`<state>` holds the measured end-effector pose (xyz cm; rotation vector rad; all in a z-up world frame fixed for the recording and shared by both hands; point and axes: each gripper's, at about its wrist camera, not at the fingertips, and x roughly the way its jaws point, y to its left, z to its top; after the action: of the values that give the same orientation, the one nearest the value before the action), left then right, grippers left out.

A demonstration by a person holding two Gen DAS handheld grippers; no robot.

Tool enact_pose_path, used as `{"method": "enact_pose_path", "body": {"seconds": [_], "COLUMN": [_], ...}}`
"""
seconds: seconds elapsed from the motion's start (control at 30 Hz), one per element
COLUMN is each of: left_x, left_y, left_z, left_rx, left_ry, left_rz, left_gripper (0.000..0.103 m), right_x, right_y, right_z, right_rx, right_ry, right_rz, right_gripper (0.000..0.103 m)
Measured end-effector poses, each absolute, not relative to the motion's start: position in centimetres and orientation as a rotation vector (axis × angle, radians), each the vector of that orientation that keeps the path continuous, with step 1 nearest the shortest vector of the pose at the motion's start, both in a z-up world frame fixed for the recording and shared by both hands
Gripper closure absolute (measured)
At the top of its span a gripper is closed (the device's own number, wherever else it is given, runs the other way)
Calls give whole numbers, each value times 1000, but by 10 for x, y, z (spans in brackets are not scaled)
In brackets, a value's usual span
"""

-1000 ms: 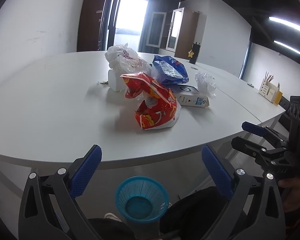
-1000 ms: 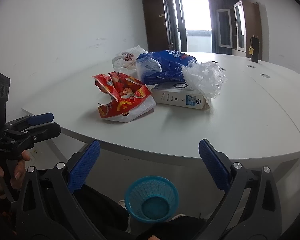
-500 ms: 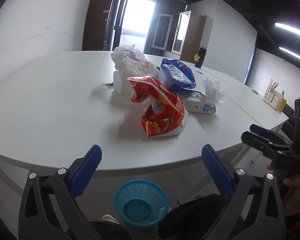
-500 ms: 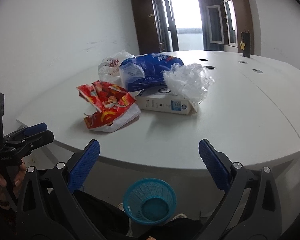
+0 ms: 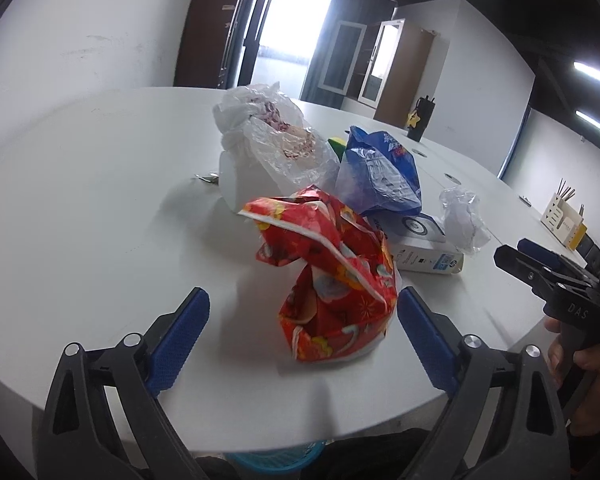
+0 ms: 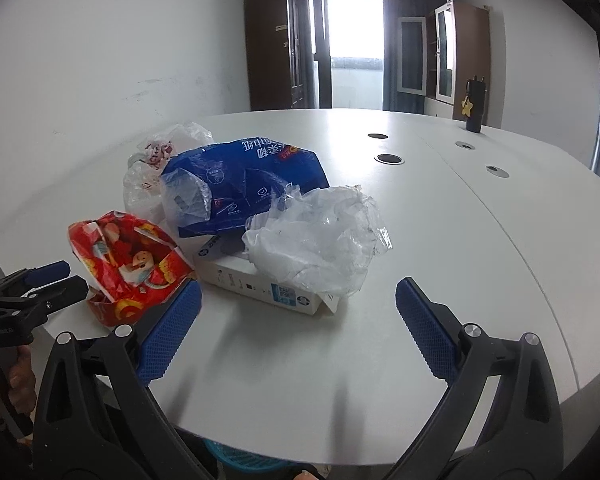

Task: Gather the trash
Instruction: 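Grasp the red snack bag with the left tool while the right tool grasps the clear plastic bag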

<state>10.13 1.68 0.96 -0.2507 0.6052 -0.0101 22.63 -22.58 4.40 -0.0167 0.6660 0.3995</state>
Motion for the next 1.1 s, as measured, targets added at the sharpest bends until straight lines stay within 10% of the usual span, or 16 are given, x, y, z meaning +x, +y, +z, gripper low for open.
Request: {"method": "enact_pose_path", "body": {"seconds": [0.23, 0.43, 1.1], "left_x": [129, 128, 1], "left_y": [9, 11, 24], "left_z": [4, 0, 8], "left_rx": [-253, -243, -285], "left_ry": [640, 658, 599], "left_rz": [26, 16, -63], "left_gripper": [21, 84, 91], "right_x": [257, 264, 143], "right_y": [-208, -206, -251], "right_z": [40, 36, 51], "right_rx": [-56, -55, 37], "right_ry": [706, 746, 654], "right_rz": [402, 387, 419], "right_gripper": [27, 68, 78]}}
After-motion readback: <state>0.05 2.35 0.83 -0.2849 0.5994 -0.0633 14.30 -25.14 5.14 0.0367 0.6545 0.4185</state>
